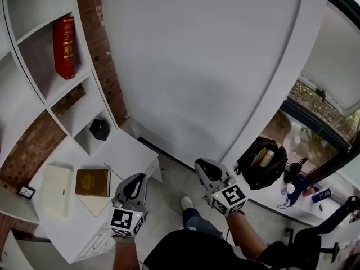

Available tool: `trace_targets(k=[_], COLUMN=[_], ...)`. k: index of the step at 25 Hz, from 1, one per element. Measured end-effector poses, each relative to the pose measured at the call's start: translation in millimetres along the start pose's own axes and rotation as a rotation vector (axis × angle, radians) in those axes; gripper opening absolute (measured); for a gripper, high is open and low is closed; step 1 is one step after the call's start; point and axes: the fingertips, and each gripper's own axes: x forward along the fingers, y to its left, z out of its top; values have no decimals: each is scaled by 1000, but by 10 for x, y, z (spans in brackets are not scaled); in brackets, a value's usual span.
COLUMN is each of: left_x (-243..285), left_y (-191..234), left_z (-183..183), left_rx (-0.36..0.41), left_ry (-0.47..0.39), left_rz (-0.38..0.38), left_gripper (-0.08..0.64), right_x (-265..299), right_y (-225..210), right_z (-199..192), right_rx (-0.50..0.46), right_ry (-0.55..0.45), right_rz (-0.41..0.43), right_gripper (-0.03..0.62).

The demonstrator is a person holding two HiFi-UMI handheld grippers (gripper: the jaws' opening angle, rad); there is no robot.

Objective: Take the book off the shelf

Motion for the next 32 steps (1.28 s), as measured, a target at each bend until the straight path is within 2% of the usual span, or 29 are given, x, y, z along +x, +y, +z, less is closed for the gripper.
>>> trace_targets(k=[7,15,23,27,32], left_x=[718,1286,1580,1591,1523], left_y=[340,782,1212,1467,1751], left_z=[110,208,218,216,234], left_rx=[-10,-17,-30,-37,-32], left_ry=[8,23,43,54,70], left_rz=[73,223,414,525,620], left_gripper=[9,9,9,9,9], right_x=[650,1433,2110,2440,2772], right_y=[-507,-900,-1019,-994,-878], right_z=[92,187,226,267,370], right_rx=[20,18,17,11,6], right_ry=[14,12,11,10,2], right_rz=[97,249,427,491,543], right_gripper=[30,29,30,29,29])
